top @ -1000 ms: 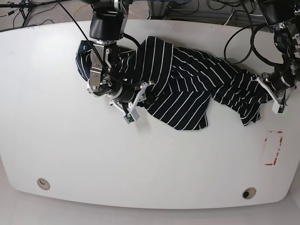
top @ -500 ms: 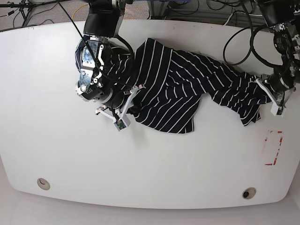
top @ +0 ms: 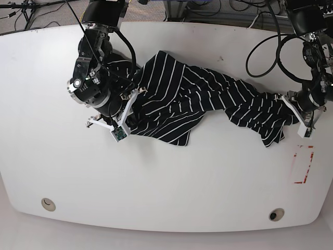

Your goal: Fold the T-shirt properly

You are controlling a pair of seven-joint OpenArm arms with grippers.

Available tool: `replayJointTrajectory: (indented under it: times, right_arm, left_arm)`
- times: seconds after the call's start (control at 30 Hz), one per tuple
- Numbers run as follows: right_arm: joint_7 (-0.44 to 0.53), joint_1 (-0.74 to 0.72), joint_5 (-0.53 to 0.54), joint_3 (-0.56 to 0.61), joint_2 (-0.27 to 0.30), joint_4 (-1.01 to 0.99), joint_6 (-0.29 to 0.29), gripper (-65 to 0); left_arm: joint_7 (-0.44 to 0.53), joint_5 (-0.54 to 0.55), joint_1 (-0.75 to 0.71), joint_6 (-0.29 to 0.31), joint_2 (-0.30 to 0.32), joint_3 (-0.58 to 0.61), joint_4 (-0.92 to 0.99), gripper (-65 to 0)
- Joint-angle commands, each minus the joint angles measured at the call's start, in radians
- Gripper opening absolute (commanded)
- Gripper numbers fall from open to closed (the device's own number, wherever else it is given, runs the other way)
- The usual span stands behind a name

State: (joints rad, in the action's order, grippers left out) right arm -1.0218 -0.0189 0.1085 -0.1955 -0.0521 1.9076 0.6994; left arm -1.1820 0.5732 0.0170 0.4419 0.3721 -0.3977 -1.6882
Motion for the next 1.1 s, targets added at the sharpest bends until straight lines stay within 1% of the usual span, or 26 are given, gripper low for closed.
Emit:
replayJointTrajectory:
  times: [0.0,0.13,0.23,0.37,0.5,0.57,0.67,0.87,0.9,1.07]
  right_arm:
    - [0.024,-0.019,0.004,0.0,0.027,0.036,-0.001,-65.0]
    - [0.024,-0.051,0.004,0.001,0.057,0.059,-0.001,-65.0]
    - [0.022,-0.091,0.004,-0.003,0.085,0.065,-0.001,-65.0]
    - [0.022,-0.168,0.004,-0.005,0.142,0.066,-0.001,-65.0]
    - [0.022,-0.246,0.004,-0.005,0.203,0.066,-0.001,-65.0]
    - [0.021,-0.29,0.004,-0.005,0.229,0.065,-0.001,-65.0]
    - [-0.009,-0.376,0.006,-0.005,0.272,0.062,-0.001,-65.0]
    - [-0.051,-0.556,0.006,-0.005,0.34,0.028,-0.001,-65.0]
    - [-0.059,-0.603,0.006,-0.005,0.355,0.014,-0.001,-65.0]
    - [-0.079,-0.764,0.009,-0.002,0.41,-0.053,-0.001,-65.0]
  left_arm:
    - [0.018,0.003,0.05,-0.001,0.014,-0.004,-0.019,-65.0]
    - [0.018,0.003,0.108,-0.001,0.014,0.033,-0.017,-65.0]
    - [0.018,0.003,0.182,-0.001,0.014,0.07,-0.017,-65.0]
    - [0.018,0.003,0.283,-0.001,0.009,0.102,-0.017,-65.0]
    - [0.018,-0.012,0.393,-0.001,-0.023,0.139,-0.013,-65.0]
    - [0.018,-0.042,0.444,-0.001,-0.029,0.148,-0.016,-65.0]
    - [0.018,-0.086,0.533,-0.001,-0.032,0.165,-0.016,-65.0]
    - [0.018,-0.18,0.696,-0.001,-0.095,0.159,-0.01,-65.0]
    - [0.018,-0.203,0.728,-0.001,-0.106,0.153,-0.01,-65.0]
    - [0.014,-0.261,0.811,-0.001,-0.141,0.124,-0.031,-65.0]
